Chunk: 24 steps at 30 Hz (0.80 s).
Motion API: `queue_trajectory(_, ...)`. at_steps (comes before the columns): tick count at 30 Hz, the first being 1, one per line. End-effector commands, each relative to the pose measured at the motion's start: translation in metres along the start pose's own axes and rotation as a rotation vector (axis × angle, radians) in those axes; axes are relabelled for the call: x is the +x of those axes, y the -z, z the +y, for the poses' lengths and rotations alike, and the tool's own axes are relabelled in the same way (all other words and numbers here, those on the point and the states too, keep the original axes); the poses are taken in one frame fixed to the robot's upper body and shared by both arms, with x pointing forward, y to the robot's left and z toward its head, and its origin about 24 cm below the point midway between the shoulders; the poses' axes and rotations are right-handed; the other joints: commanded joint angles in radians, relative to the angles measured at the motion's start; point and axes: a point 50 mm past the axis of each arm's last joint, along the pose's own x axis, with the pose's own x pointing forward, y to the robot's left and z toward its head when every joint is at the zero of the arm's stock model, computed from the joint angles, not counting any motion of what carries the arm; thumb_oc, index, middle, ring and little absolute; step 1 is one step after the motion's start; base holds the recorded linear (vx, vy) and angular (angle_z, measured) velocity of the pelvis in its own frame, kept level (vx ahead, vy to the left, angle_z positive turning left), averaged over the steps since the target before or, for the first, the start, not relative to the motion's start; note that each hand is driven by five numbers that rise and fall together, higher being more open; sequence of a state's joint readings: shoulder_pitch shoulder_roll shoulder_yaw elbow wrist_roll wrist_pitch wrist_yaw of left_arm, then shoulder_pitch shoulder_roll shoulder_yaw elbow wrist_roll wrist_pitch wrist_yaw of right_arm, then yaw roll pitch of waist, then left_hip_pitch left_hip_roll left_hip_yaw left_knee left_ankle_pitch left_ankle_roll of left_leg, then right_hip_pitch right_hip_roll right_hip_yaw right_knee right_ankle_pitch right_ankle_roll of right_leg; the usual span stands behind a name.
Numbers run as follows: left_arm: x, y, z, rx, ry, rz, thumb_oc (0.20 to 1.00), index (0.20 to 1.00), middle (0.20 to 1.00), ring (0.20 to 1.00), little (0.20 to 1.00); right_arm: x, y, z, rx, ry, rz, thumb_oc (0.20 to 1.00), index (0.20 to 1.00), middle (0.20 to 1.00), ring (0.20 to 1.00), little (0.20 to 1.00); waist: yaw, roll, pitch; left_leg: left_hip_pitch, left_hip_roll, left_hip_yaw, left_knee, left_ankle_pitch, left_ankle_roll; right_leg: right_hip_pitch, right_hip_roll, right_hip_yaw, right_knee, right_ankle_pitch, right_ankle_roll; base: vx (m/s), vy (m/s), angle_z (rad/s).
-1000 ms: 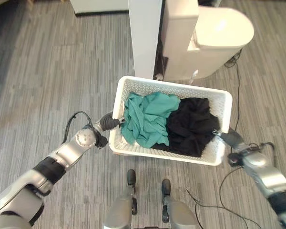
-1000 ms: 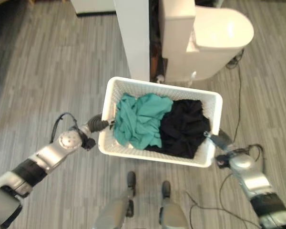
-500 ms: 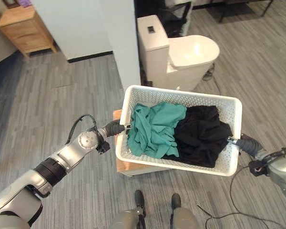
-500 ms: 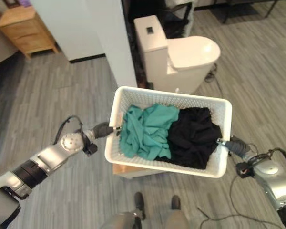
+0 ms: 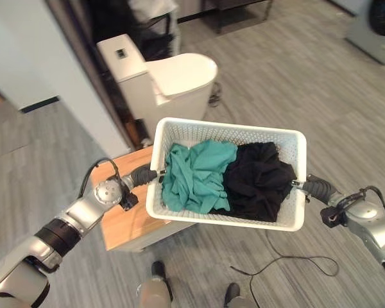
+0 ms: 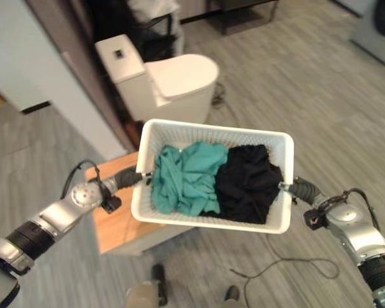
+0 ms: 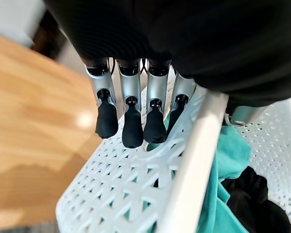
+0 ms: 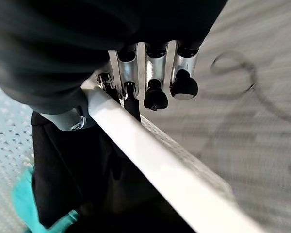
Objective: Grab the laundry basket,head to the washer,open it,put in the laundry and shut it.
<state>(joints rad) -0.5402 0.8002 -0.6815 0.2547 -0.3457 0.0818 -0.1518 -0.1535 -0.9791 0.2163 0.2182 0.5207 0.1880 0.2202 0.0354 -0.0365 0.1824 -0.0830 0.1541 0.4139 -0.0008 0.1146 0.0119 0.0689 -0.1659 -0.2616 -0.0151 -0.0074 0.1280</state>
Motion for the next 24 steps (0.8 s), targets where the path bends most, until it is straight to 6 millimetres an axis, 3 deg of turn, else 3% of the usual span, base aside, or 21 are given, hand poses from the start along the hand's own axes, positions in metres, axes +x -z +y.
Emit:
queue_trajectory(1, -0.004, -0.013, 0.054, -0.051, -0.22, -0.076, 0.2, 0.2, 0.2, 0.2, 0.2, -0.02, -0.027, -0.045, -0.022, 0.124, -0.105, 0.2, 0.2, 0.2, 0.2, 0.2, 0.013, 0.013, -0.036, -0.046, 0.057, -0.063, 0.037, -0.008, -0.11, 0.054, 0.031, -0.001, -0.023, -0.093, 0.003, -0.16, -0.257, -0.35)
queue_trajectory(2, -0.004, -0.013, 0.054, -0.052, -0.22, -0.077, 0.2, 0.2, 0.2, 0.2, 0.2, -0.02, -0.027, -0.045, -0.022, 0.124, -0.105, 0.2, 0.2, 0.2, 0.2, 0.2, 0.013, 0.014, -0.035, -0.044, 0.057, -0.063, 0.036, -0.006, -0.111, 0.055, 0.032, -0.001, -0.023, -0.093, 0.003, -0.22, -0.238, -0.67)
queue_trajectory(3, -0.001, -0.014, 0.051, -0.068, -0.212, -0.086, 0.2, 0.2, 0.2, 0.2, 0.2, -0.021, -0.03, -0.047, -0.024, 0.123, -0.112, 0.2, 0.2, 0.2, 0.2, 0.2, 0.018, 0.018, -0.008, -0.061, 0.061, -0.154, 0.043, 0.017, -0.113, 0.035, 0.054, 0.013, -0.019, -0.079, -0.016, -0.22, -0.23, -0.53)
queue_trajectory(5, -0.001, -0.01, 0.048, -0.09, -0.221, -0.08, 0.2, 0.2, 0.2, 0.2, 0.2, -0.015, -0.03, -0.045, -0.015, 0.114, -0.107, 0.2, 0.2, 0.2, 0.2, 0.2, 0.041, 0.013, 0.015, -0.064, -0.008, -0.359, 0.061, -0.024, -0.098, 0.022, 0.065, 0.045, -0.017, -0.062, -0.029, -0.17, -0.249, -0.47)
queue_trajectory(7, -0.001, -0.008, 0.044, -0.107, -0.214, -0.082, 0.2, 0.2, 0.2, 0.2, 0.2, -0.008, -0.03, -0.04, 0.009, 0.099, -0.114, 0.2, 0.2, 0.2, 0.2, 0.2, 0.057, 0.009, 0.019, -0.061, -0.079, -0.457, 0.091, -0.063, -0.091, 0.019, 0.073, 0.07, -0.03, -0.041, -0.032, -0.02, -0.136, -0.76)
queue_trajectory(8, -0.002, -0.007, 0.044, -0.107, -0.215, -0.082, 0.2, 0.2, 0.2, 0.2, 0.2, -0.007, -0.03, -0.04, 0.009, 0.099, -0.114, 0.2, 0.2, 0.2, 0.2, 0.2, 0.055, 0.009, 0.02, -0.061, -0.079, -0.457, 0.094, -0.066, -0.091, 0.021, 0.072, 0.07, -0.031, -0.041, -0.032, -0.02, -0.103, -0.6)
queue_trajectory(11, 0.002, -0.009, 0.039, -0.117, -0.213, -0.089, 0.2, 0.2, 0.2, 0.2, 0.2, 0.0, -0.022, -0.028, 0.063, 0.085, -0.106, 0.2, 0.2, 0.2, 0.2, 0.2, 0.054, 0.007, 0.012, -0.077, -0.153, -0.386, 0.122, -0.094, -0.057, 0.022, 0.094, 0.08, -0.047, -0.027, -0.033, -0.02, -0.062, -0.39)
queue_trajectory(17, 0.002, -0.009, 0.039, -0.117, -0.213, -0.089, 0.2, 0.2, 0.2, 0.2, 0.2, 0.0, -0.022, -0.028, 0.063, 0.085, -0.106, 0.2, 0.2, 0.2, 0.2, 0.2, 0.056, 0.006, 0.012, -0.076, -0.153, -0.384, 0.122, -0.095, -0.057, 0.023, 0.094, 0.082, -0.047, -0.027, -0.033, 0.02, -0.018, -0.08)
queue_trajectory(18, 0.005, -0.012, 0.037, -0.099, -0.211, -0.092, 0.2, 0.2, 0.2, 0.2, 0.2, -0.001, -0.015, -0.016, 0.107, 0.053, -0.114, 0.2, 0.2, 0.2, 0.2, 0.2, 0.032, 0.014, 0.002, -0.03, -0.174, -0.434, 0.031, -0.062, -0.042, 0.015, 0.125, 0.1, -0.033, -0.036, -0.047, 0.15, -0.111, 0.02)
queue_trajectory(20, 0.007, -0.014, 0.038, -0.091, -0.214, -0.091, 0.2, 0.2, 0.2, 0.2, 0.2, -0.004, -0.015, -0.017, 0.112, 0.05, -0.122, 0.2, 0.2, 0.2, 0.2, 0.2, 0.027, 0.011, 0.002, -0.028, -0.172, -0.451, 0.018, -0.055, -0.044, 0.011, 0.134, 0.106, -0.024, -0.046, -0.055, 0.1, -0.088, 0.11)
queue_trajectory(24, 0.012, -0.022, 0.039, -0.073, -0.208, -0.111, 0.2, 0.2, 0.2, 0.2, 0.2, -0.008, -0.017, -0.02, 0.118, 0.052, -0.135, 0.2, 0.2, 0.2, 0.2, 0.2, 0.014, -0.006, 0.018, -0.053, -0.163, -0.455, 0.093, -0.076, -0.053, 0.003, 0.148, 0.113, 0.0, -0.061, -0.071, 0.06, -0.101, 0.05)
